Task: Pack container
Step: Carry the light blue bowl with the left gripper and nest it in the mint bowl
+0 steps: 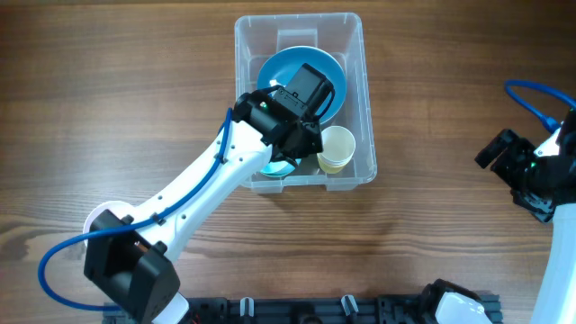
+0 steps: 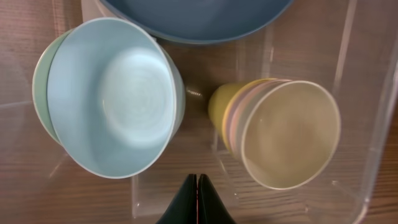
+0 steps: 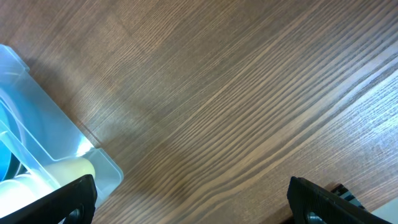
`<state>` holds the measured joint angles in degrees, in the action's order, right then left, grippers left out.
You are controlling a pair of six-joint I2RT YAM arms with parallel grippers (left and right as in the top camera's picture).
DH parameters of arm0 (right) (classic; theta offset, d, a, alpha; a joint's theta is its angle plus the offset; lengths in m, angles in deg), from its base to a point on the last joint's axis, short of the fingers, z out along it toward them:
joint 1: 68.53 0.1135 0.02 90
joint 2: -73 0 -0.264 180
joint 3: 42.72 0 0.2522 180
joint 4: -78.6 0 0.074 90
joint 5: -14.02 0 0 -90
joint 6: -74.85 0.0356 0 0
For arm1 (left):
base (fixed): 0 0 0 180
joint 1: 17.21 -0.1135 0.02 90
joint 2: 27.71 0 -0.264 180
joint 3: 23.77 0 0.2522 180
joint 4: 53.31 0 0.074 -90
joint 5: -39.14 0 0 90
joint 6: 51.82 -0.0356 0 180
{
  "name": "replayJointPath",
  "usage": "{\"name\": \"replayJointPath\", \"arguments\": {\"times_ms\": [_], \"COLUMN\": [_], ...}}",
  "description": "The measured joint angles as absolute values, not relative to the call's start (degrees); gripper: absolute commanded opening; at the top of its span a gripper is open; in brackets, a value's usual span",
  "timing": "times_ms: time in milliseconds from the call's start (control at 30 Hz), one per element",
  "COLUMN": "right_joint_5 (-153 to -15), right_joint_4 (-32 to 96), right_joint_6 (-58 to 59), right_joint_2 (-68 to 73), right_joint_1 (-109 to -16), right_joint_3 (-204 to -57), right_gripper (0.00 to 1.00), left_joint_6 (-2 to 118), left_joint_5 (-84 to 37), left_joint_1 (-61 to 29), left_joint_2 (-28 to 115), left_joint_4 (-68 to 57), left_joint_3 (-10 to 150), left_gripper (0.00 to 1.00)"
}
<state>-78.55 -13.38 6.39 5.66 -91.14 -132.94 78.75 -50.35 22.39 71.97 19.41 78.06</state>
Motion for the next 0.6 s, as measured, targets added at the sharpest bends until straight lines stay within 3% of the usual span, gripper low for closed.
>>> {"name": "replayJointPath", "arguments": {"times_ms": [600], "right_joint_5": [-78.55], "right_joint_4": [-13.60], "right_joint_6": [6.39], "right_joint_2": [5.66], "right_joint_1": [-91.14], "right_joint_3": [-132.94], "right_gripper": [1.00], "left_joint_6": [78.75], "left_joint_5": [-51.88], "left_joint_1": [20.11], "left_joint_2": [77.85], "left_joint_4": [19.71], "left_joint_3": [78.06], "left_gripper": [0.04]}}
